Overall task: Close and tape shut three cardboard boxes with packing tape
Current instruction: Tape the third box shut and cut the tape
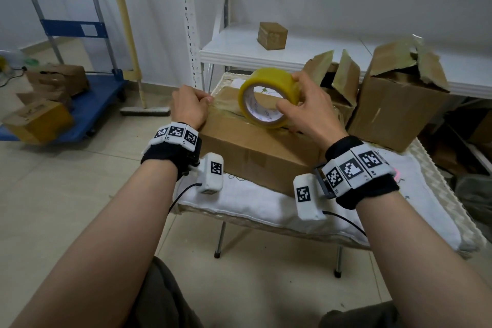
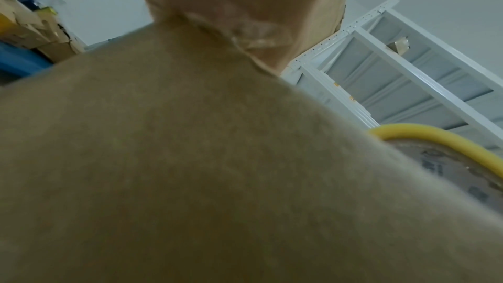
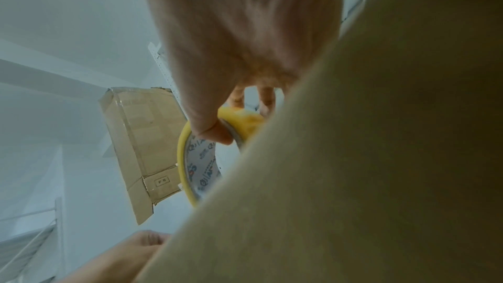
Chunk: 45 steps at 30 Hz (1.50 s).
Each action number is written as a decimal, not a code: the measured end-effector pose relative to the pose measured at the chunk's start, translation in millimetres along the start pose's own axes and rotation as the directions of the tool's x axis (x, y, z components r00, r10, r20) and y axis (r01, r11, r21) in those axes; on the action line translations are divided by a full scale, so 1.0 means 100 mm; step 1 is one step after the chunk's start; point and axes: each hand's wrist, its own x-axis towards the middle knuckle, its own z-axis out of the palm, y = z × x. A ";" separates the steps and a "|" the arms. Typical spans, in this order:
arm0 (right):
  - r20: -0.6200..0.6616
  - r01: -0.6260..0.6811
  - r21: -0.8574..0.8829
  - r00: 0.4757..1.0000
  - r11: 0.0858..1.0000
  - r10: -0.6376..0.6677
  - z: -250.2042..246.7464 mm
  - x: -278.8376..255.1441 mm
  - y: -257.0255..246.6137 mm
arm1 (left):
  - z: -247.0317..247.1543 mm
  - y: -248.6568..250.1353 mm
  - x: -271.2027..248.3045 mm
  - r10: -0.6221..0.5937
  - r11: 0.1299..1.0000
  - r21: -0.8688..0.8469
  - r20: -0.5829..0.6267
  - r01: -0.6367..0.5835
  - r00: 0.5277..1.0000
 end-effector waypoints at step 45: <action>-0.009 0.017 0.033 1.000 0.999 -0.017 0.01 -0.13 -0.12 | -0.21 0.30 -0.46 0.168 0.792 0.383 0.613 -0.476 0.772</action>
